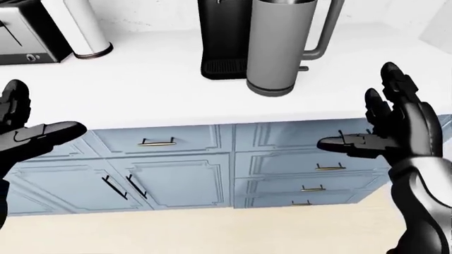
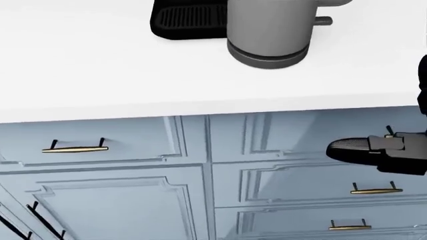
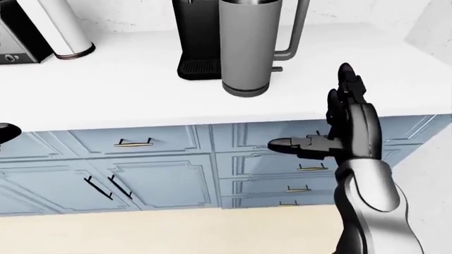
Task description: Close the lid of the electric kettle.
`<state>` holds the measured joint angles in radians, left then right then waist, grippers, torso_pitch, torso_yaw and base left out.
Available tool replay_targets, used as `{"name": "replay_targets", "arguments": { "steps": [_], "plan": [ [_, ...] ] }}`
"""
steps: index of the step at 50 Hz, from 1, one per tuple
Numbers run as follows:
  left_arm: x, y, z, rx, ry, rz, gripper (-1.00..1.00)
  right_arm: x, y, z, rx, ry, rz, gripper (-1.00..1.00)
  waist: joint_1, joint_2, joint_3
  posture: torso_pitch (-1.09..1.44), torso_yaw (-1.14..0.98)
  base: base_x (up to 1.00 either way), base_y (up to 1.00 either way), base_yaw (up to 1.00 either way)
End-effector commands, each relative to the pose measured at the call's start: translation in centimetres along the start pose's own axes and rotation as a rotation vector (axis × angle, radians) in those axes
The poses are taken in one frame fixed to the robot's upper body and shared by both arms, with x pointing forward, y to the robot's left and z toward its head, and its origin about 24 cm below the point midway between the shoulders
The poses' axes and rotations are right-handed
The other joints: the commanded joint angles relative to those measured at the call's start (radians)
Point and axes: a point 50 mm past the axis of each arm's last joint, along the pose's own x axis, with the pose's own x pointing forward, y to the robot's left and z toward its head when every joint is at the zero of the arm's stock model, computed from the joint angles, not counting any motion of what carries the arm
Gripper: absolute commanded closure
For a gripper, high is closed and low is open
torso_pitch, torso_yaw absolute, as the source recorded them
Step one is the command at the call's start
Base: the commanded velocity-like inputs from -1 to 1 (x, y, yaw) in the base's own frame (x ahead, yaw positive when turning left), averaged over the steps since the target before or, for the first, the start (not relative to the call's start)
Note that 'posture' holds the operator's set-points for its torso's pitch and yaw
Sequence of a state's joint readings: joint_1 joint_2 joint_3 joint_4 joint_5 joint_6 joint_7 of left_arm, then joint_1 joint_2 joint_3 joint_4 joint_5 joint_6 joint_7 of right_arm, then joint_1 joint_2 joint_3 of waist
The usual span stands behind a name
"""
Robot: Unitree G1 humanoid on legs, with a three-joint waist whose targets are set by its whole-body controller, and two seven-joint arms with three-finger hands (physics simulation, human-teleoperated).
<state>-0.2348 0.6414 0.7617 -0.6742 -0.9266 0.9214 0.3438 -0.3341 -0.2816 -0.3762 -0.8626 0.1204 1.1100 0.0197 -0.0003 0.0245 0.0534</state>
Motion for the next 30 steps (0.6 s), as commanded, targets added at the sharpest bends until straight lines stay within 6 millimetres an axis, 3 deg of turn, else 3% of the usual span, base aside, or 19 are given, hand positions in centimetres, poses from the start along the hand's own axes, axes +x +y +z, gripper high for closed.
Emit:
{"name": "replay_targets", "arguments": {
  "steps": [1,18,19,21,27,30],
  "plan": [
    [-0.20,-0.08,1.40,0.008,-0.077,-0.002,-1.00,-0.11,0.00,1.09,-0.011,-0.076,-0.003,-1.00,0.000,0.002,-0.019,0.00,0.00,0.00,0.00,0.00],
    [-0.21,-0.16,1.50,0.011,-0.076,-0.004,-1.00,-0.22,0.13,1.19,-0.018,-0.072,0.003,-1.00,-0.002,0.001,-0.023,0.00,0.00,0.00,0.00,0.00],
    [-0.19,-0.16,1.46,0.011,-0.076,-0.004,-1.00,-0.21,0.13,1.14,-0.014,-0.073,0.004,-1.00,-0.001,0.004,-0.048,0.00,0.00,0.14,0.00,0.00],
    [-0.17,-0.16,1.45,0.011,-0.077,-0.004,-1.00,-0.23,0.11,1.19,-0.016,-0.075,0.004,-1.00,-0.001,0.003,-0.011,0.00,0.00,0.18,0.00,0.00],
    [-0.13,-0.14,1.40,0.010,-0.075,-0.005,-1.00,-0.10,0.13,1.13,-0.017,-0.074,0.002,-1.00,-0.003,-0.015,-0.009,0.00,0.00,0.18,0.00,0.00],
    [-0.12,-0.15,1.41,0.010,-0.075,-0.005,-1.00,-0.17,0.14,1.24,-0.016,-0.075,0.002,-1.00,-0.003,-0.004,-0.015,0.00,0.00,0.23,0.00,0.00]
  ]
}}
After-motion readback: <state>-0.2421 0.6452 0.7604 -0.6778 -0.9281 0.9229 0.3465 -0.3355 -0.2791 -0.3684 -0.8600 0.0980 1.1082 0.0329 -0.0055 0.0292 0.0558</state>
